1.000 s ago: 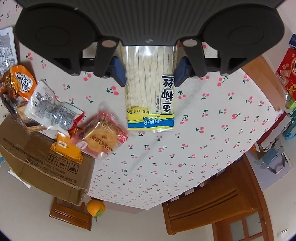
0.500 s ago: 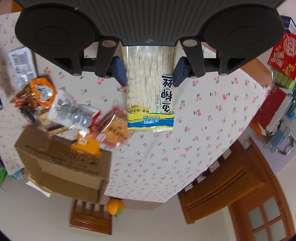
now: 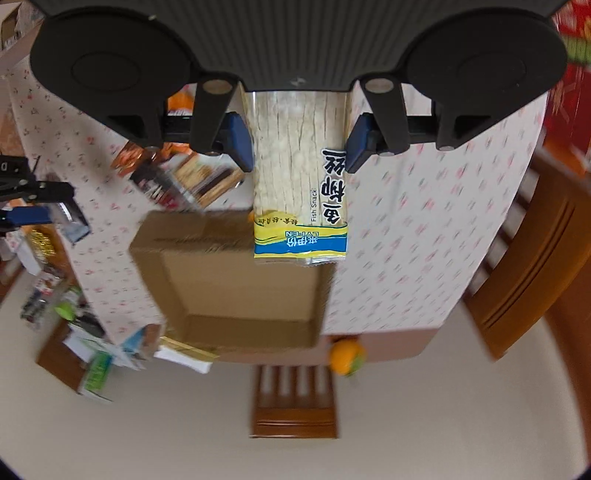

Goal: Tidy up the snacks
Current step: 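Carry the fish-shred bag into the box and release it with the left tool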

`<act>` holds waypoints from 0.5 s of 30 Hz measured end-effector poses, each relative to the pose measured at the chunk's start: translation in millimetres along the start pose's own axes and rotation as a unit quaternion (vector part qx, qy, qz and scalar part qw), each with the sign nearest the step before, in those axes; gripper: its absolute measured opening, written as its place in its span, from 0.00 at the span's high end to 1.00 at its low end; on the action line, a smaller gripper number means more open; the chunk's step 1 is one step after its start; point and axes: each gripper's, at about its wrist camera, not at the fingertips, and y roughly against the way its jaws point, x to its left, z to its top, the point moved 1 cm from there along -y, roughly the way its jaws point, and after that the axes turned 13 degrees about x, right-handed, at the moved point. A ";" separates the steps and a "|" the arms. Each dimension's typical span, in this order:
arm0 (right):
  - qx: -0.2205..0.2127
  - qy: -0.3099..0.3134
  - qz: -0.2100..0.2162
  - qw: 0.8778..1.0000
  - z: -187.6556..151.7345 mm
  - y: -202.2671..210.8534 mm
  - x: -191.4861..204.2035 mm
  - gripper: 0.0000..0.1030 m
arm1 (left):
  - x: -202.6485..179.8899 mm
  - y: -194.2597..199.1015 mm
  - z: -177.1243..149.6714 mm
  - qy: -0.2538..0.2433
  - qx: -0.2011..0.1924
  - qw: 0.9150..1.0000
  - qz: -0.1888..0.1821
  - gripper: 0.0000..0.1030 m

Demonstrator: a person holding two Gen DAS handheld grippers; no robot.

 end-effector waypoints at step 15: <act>-0.024 -0.060 -0.020 0.998 36.9 4.6 20.3 0.49 | -5.8 -47.1 115.3 -0.092 -0.021 0.995 -0.036 0.49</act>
